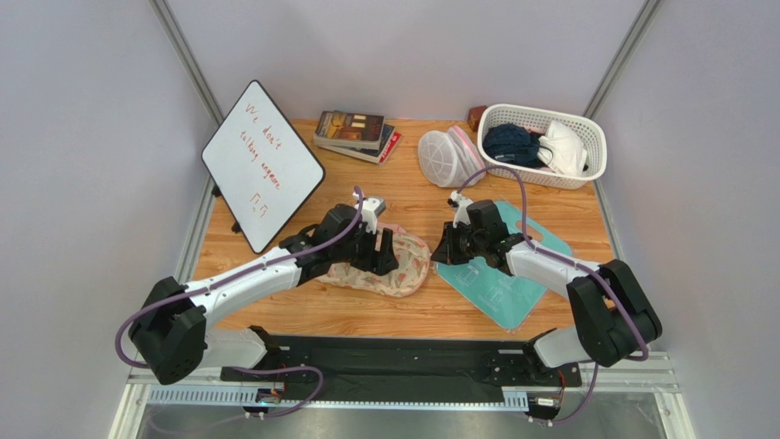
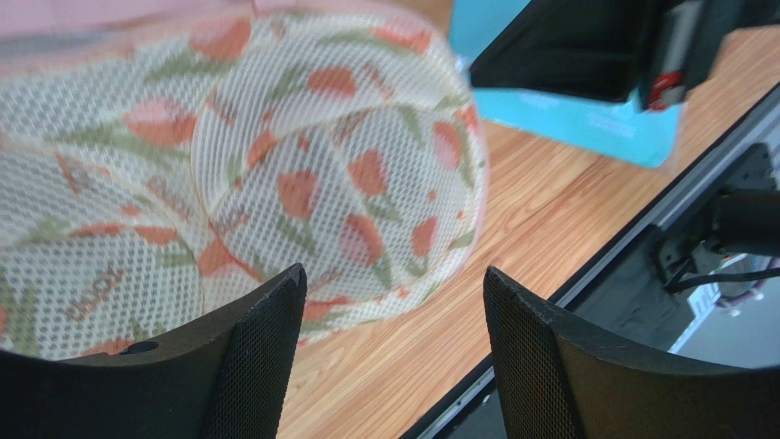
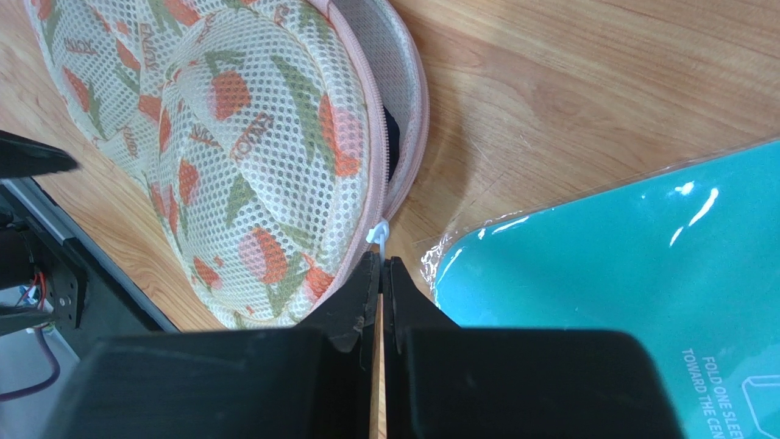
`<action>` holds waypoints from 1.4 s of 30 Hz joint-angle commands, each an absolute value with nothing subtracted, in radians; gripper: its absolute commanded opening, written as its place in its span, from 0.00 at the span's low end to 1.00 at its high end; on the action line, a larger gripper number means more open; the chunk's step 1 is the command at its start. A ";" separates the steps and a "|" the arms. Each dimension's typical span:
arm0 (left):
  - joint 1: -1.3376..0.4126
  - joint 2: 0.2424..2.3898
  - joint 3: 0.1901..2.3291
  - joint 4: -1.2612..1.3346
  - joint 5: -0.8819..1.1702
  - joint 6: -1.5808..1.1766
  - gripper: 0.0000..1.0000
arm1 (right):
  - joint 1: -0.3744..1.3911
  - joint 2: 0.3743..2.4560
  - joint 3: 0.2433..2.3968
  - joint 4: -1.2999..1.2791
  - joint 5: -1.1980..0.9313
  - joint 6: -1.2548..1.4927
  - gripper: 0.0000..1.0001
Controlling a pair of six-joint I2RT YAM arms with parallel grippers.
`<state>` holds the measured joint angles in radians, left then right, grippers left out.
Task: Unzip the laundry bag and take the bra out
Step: Unzip the laundry bag at the center of the board.
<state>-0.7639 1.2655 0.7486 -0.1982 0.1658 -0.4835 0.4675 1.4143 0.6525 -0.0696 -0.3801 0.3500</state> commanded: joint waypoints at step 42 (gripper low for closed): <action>-0.776 1.822 0.982 -0.084 0.091 -0.543 0.54 | 0.561 1.253 0.489 -0.027 -0.390 0.445 0.00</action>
<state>-0.7776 1.7676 1.0286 -0.0505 0.1261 -0.5194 0.5404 1.2972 0.5030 -0.0593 -0.3992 0.3981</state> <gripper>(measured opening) 0.540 0.006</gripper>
